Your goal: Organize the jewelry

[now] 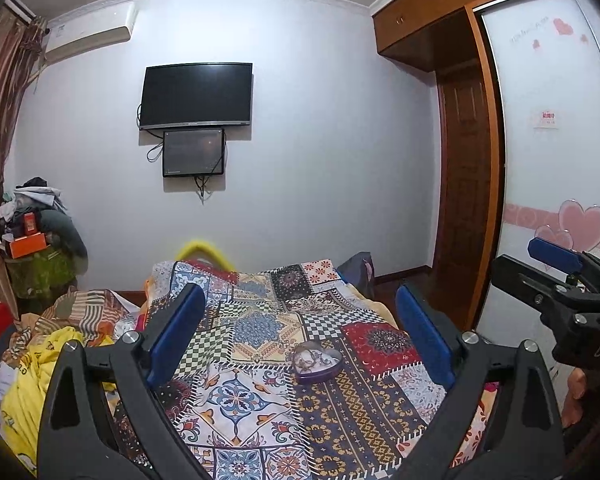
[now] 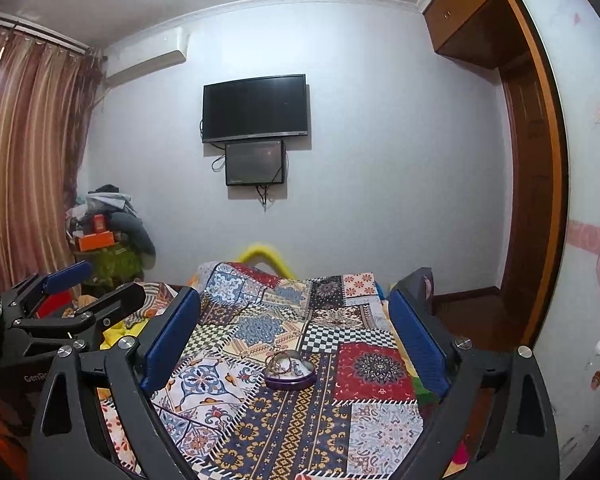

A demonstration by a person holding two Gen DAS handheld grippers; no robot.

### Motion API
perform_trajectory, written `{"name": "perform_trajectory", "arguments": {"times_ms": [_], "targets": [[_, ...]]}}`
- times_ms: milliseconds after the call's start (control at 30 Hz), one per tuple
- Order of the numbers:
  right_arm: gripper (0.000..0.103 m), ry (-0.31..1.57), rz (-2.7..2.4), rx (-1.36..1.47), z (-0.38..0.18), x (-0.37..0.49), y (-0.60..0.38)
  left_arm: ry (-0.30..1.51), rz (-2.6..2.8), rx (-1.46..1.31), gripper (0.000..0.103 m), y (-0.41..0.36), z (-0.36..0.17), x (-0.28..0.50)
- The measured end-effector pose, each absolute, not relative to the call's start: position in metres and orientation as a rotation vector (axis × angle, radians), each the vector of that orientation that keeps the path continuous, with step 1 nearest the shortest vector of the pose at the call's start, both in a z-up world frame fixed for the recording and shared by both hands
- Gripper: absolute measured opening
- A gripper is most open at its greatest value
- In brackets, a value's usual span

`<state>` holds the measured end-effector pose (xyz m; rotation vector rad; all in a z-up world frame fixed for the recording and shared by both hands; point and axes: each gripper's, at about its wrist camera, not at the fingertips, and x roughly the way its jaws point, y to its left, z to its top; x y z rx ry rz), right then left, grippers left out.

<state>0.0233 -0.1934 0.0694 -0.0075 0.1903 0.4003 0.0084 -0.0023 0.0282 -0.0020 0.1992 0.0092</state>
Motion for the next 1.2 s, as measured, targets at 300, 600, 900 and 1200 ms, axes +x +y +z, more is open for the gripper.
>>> {"name": "perform_trajectory", "arguments": {"times_ms": [300,600,900,1200], "targets": [[0.094,0.204,0.401,-0.004,0.0688,0.0213,-0.1956,0.195,0.009,-0.004,0.097,-0.0014,0.0285,0.0084],[0.094,0.204,0.400,0.002,0.0704,0.0207,-0.1981,0.193,0.011,-0.010,0.100,-0.0005,0.0301,0.0096],[0.094,0.203,0.402,0.009,0.0724,0.0212,-0.2009,0.191,0.017,-0.017,0.102,-0.0009,0.0301,0.0108],[0.094,0.196,0.401,0.005,0.0738,0.0187,-0.2005,0.186,0.012,-0.013,0.103,-0.0022,0.0295,0.0100]]}}
